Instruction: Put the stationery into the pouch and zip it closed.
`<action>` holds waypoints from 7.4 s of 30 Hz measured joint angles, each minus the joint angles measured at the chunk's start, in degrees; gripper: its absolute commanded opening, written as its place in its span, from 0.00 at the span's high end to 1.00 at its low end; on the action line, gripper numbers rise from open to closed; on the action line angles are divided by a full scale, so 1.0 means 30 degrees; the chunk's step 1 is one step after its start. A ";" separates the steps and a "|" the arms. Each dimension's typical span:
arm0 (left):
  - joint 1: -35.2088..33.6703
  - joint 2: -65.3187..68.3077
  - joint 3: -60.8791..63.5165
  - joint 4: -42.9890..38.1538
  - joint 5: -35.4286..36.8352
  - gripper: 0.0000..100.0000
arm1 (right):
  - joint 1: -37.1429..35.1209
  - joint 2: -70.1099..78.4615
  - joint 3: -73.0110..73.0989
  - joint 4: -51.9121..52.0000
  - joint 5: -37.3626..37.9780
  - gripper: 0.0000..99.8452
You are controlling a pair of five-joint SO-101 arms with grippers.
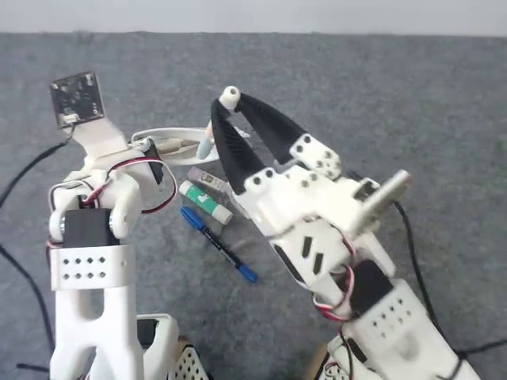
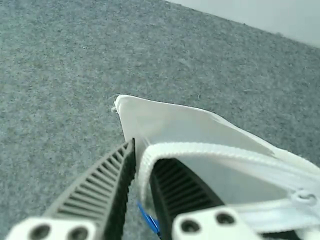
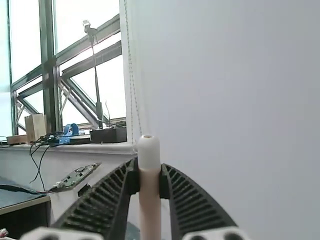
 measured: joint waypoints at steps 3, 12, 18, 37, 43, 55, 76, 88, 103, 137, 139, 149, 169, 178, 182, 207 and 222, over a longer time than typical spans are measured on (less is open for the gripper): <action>0.0000 0.0000 0.0000 0.0000 0.0000 0.99 | 0.0000 0.1143 0.0527 -0.1465 0.0586 0.99; 0.0000 0.0000 0.0000 0.0000 0.0000 0.99 | -0.0029 0.4952 0.2315 -0.6564 0.3604 0.99; 0.0088 0.0000 0.0000 0.0000 0.0000 0.99 | -0.0410 0.6359 0.3018 -0.6916 0.5919 0.99; -0.0029 0.0000 0.0234 0.0000 0.0000 0.99 | -0.0938 0.6476 0.4249 -0.3077 1.0667 0.77; -0.0029 0.0000 0.0234 0.0000 0.0000 0.99 | -0.0967 0.6476 0.4601 -0.3077 1.0667 0.77; -0.2051 0.0000 0.0234 0.0000 0.0000 0.99 | -0.0967 -0.0029 0.5685 0.2432 0.8821 0.76; -0.6476 0.0000 0.0234 -0.0791 0.0996 0.99 | -0.0938 0.3692 0.3223 0.9846 0.8322 0.76; -0.6769 0.0000 0.0234 -0.0938 0.0996 0.99 | -0.2168 1.4125 -0.0264 0.9846 0.8234 0.76; -0.8147 0.0000 0.0234 -0.0938 0.0996 0.99 | -0.3341 2.0220 -0.4718 1.3011 0.5451 0.76; -0.8176 0.0000 0.0234 -0.0938 0.0996 0.99 | 0.0440 2.1861 -0.9934 2.2593 0.6154 0.99; -0.8176 0.0000 0.0234 -0.0938 0.0996 0.99 | 0.1201 2.1597 -0.9934 2.2974 0.6212 0.99; -0.8176 0.0000 0.0234 -0.1026 0.0996 0.99 | 0.2960 2.1568 -0.9934 2.3238 0.6095 0.85; -0.8176 0.0000 0.0234 -0.1026 0.0996 0.99 | 0.2579 2.1568 -0.9582 2.0689 0.5363 0.85; -0.8234 -0.0029 0.0498 -0.1026 0.0996 0.99 | 0.2579 2.3560 -0.9729 1.9868 0.5363 0.99; -0.8205 -0.0117 0.0498 -0.1026 0.0996 0.99 | 0.2579 2.3531 -0.9788 1.9868 0.5363 0.99; -0.7179 -0.0117 0.0498 -0.1026 0.0996 0.99 | 0.1758 1.2923 -0.5978 1.9868 0.3458 0.99; -0.5861 -0.0117 0.0527 -0.1026 0.0996 0.99 | 0.0615 0.5040 -0.0498 1.5560 0.3223 0.99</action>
